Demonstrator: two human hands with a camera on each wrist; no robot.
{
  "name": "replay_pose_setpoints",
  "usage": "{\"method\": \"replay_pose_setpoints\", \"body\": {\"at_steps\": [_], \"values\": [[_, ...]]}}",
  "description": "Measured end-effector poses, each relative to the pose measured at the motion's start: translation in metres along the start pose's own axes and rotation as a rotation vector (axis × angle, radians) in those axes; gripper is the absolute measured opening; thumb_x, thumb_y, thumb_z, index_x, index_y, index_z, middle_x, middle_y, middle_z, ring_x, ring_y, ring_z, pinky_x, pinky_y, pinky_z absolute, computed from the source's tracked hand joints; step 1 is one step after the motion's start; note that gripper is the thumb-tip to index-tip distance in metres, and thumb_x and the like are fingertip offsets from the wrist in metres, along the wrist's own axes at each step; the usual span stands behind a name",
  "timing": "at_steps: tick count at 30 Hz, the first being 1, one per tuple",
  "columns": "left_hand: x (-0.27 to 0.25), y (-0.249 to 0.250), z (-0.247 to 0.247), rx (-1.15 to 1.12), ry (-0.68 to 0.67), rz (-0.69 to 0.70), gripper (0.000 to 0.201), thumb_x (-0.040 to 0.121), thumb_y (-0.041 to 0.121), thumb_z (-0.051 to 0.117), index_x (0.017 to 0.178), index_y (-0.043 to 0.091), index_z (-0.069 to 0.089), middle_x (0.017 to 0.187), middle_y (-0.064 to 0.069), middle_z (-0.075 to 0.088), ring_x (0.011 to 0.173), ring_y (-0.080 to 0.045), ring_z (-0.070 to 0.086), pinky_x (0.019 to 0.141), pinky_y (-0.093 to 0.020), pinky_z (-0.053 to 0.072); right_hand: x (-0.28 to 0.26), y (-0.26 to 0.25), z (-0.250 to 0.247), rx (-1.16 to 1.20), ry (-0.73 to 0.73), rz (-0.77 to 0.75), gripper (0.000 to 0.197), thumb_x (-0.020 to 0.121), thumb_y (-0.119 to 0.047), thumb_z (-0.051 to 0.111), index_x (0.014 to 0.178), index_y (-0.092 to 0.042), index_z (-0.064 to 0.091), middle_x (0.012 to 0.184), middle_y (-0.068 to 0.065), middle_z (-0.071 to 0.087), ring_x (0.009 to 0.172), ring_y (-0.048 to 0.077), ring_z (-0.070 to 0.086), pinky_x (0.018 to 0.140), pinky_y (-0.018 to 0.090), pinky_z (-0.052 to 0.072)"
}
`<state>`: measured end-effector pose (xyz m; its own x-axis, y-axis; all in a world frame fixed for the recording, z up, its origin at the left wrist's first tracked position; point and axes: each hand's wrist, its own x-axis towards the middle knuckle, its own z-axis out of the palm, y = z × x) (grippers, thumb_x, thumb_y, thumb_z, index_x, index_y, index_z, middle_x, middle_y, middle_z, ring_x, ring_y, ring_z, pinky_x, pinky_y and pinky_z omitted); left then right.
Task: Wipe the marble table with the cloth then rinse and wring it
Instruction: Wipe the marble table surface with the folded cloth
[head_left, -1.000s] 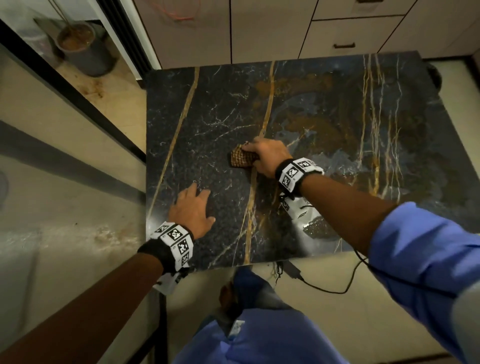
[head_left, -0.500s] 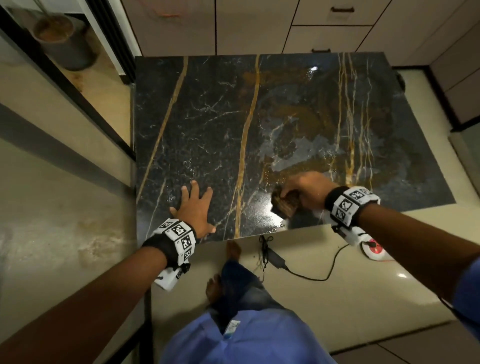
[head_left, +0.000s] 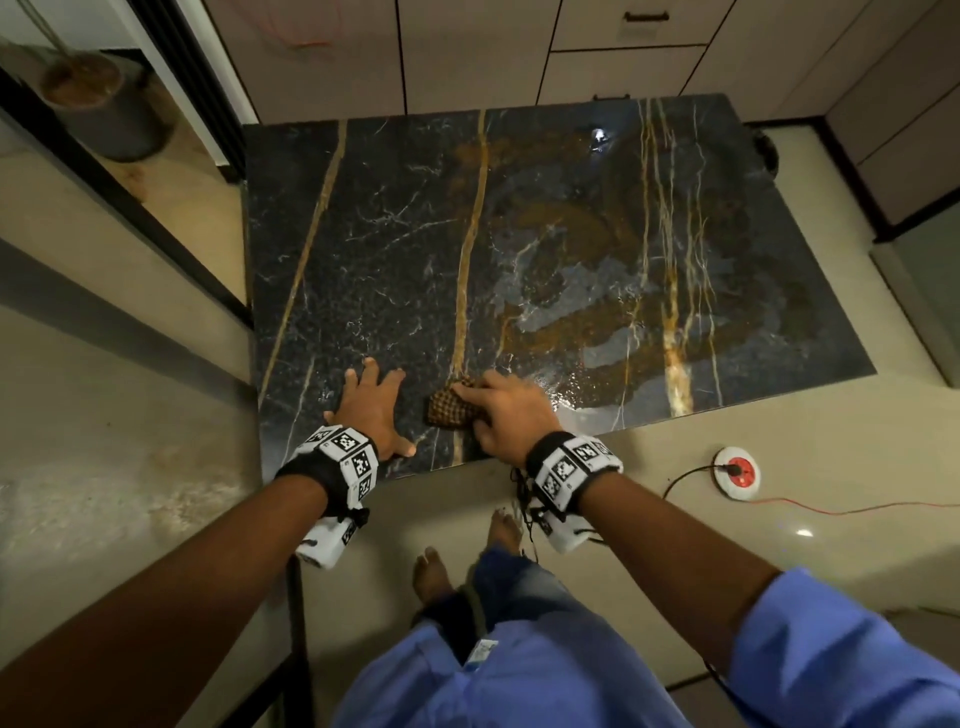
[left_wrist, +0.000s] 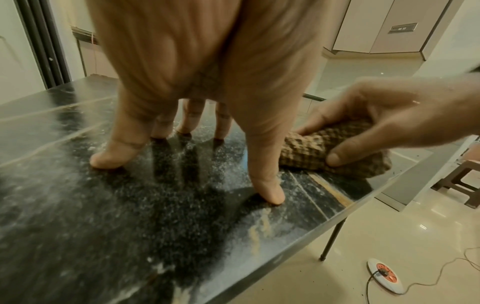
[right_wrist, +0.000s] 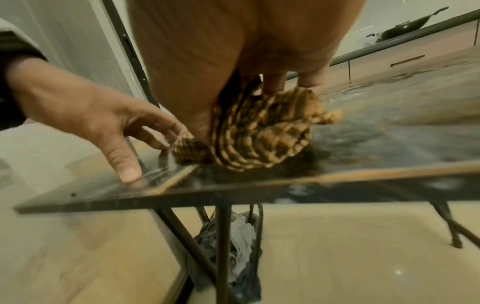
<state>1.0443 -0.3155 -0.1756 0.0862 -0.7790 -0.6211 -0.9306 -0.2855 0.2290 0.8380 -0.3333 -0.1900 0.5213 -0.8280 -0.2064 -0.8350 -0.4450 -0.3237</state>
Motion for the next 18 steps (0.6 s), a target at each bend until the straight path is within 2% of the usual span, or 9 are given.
{"method": "replay_pose_setpoints", "body": {"at_steps": [2, 4, 6, 9, 11, 14, 18], "values": [[0.002, 0.001, -0.002, 0.022, 0.012, 0.006, 0.110, 0.056, 0.031, 0.092, 0.145, 0.026, 0.028, 0.156, -0.008, 0.010, 0.145, -0.037, 0.006, 0.104, -0.068, 0.030, -0.020, 0.023, 0.002, 0.015, 0.016, 0.024, 0.051, 0.085, -0.030, 0.058, 0.135, -0.032, 0.049, 0.118, -0.003, 0.056, 0.102, 0.020, 0.055, 0.088, 0.040, 0.050], [0.003, 0.003, -0.005, 0.053, 0.026, -0.001, 0.110, 0.050, 0.034, 0.094, 0.140, 0.024, 0.031, 0.149, -0.008, 0.020, 0.140, -0.039, 0.016, 0.102, -0.064, 0.036, -0.036, 0.052, -0.002, 0.050, 0.077, 0.131, 0.050, 0.086, -0.028, 0.060, 0.135, -0.031, 0.050, 0.119, -0.001, 0.057, 0.102, 0.019, 0.056, 0.087, 0.036, 0.052], [0.004, 0.006, -0.008, 0.074, 0.033, -0.019, 0.111, 0.047, 0.035, 0.094, 0.139, 0.025, 0.032, 0.144, -0.008, 0.025, 0.135, -0.040, 0.022, 0.101, -0.061, 0.039, -0.048, 0.087, -0.015, 0.083, 0.152, 0.319, 0.049, 0.087, -0.024, 0.062, 0.135, -0.029, 0.051, 0.120, 0.003, 0.057, 0.102, 0.022, 0.057, 0.085, 0.036, 0.052], [0.005, 0.009, -0.011, 0.092, 0.030, -0.041, 0.117, 0.045, 0.034, 0.095, 0.142, 0.026, 0.029, 0.144, -0.008, 0.026, 0.134, -0.042, 0.024, 0.104, -0.055, 0.039, -0.063, 0.133, -0.039, 0.121, 0.246, 0.627, 0.048, 0.087, -0.022, 0.064, 0.134, -0.021, 0.054, 0.124, 0.011, 0.054, 0.104, 0.030, 0.059, 0.088, 0.042, 0.051], [0.006, 0.013, -0.012, 0.100, 0.017, -0.061, 0.123, 0.045, 0.033, 0.095, 0.146, 0.028, 0.024, 0.145, -0.008, 0.025, 0.133, -0.042, 0.023, 0.104, -0.054, 0.039, -0.070, 0.142, -0.047, 0.140, 0.276, 0.747, 0.047, 0.088, -0.024, 0.063, 0.133, -0.017, 0.053, 0.125, 0.013, 0.053, 0.104, 0.033, 0.059, 0.089, 0.041, 0.050], [0.008, 0.019, -0.015, 0.132, -0.002, -0.092, 0.131, 0.045, 0.034, 0.095, 0.149, 0.031, 0.016, 0.147, -0.009, 0.020, 0.132, -0.044, 0.023, 0.103, -0.055, 0.040, -0.065, 0.117, -0.040, 0.145, 0.258, 0.663, 0.049, 0.089, -0.030, 0.062, 0.135, -0.019, 0.050, 0.127, 0.009, 0.051, 0.104, 0.027, 0.057, 0.089, 0.039, 0.050], [0.011, 0.026, -0.018, 0.239, -0.021, -0.106, 0.139, 0.043, 0.042, 0.094, 0.150, 0.035, 0.007, 0.147, -0.010, 0.018, 0.130, -0.046, 0.025, 0.103, -0.055, 0.039, -0.043, 0.044, -0.011, 0.200, 0.209, 0.370, 0.051, 0.087, -0.028, 0.064, 0.134, -0.016, 0.050, 0.124, 0.007, 0.052, 0.099, 0.023, 0.058, 0.083, 0.037, 0.056]]}}
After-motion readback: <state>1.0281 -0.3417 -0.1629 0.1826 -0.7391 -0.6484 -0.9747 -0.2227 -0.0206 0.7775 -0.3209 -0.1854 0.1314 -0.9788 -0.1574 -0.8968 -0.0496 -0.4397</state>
